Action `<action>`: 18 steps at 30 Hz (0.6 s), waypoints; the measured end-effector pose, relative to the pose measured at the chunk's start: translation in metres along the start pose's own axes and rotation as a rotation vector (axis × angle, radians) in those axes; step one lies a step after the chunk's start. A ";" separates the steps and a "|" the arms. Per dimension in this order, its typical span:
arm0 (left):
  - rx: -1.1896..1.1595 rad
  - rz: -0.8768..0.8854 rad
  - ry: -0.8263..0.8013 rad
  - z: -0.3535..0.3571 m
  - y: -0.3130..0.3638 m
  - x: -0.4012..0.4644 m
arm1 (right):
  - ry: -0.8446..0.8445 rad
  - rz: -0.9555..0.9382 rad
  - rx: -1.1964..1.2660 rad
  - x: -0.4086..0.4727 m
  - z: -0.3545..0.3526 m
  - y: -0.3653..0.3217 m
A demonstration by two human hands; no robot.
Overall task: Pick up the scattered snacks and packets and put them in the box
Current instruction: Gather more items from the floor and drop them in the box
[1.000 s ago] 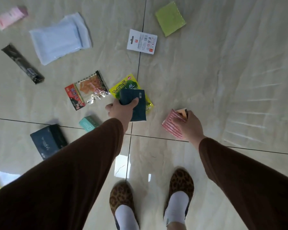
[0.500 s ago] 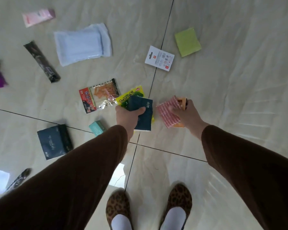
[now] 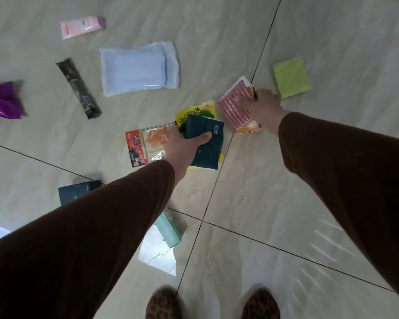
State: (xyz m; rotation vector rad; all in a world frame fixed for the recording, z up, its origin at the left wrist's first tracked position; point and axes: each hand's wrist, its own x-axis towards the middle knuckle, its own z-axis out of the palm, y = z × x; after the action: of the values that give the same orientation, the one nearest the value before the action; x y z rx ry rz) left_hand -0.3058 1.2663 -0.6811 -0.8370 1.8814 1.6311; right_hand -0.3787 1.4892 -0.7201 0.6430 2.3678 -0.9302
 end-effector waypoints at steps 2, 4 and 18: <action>-0.001 -0.004 -0.003 -0.002 -0.007 -0.005 | 0.067 0.022 -0.106 -0.009 0.010 0.007; -0.028 -0.022 0.006 -0.004 -0.015 -0.015 | 0.107 0.019 -0.004 -0.026 0.021 0.015; -0.083 -0.129 0.147 -0.061 -0.026 -0.167 | -0.232 0.181 0.455 -0.225 0.023 0.027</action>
State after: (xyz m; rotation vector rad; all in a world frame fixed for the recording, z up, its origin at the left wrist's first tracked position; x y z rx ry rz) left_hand -0.1722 1.2243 -0.5693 -1.1172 1.8250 1.6155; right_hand -0.1863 1.4368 -0.6100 0.8512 1.8700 -1.3913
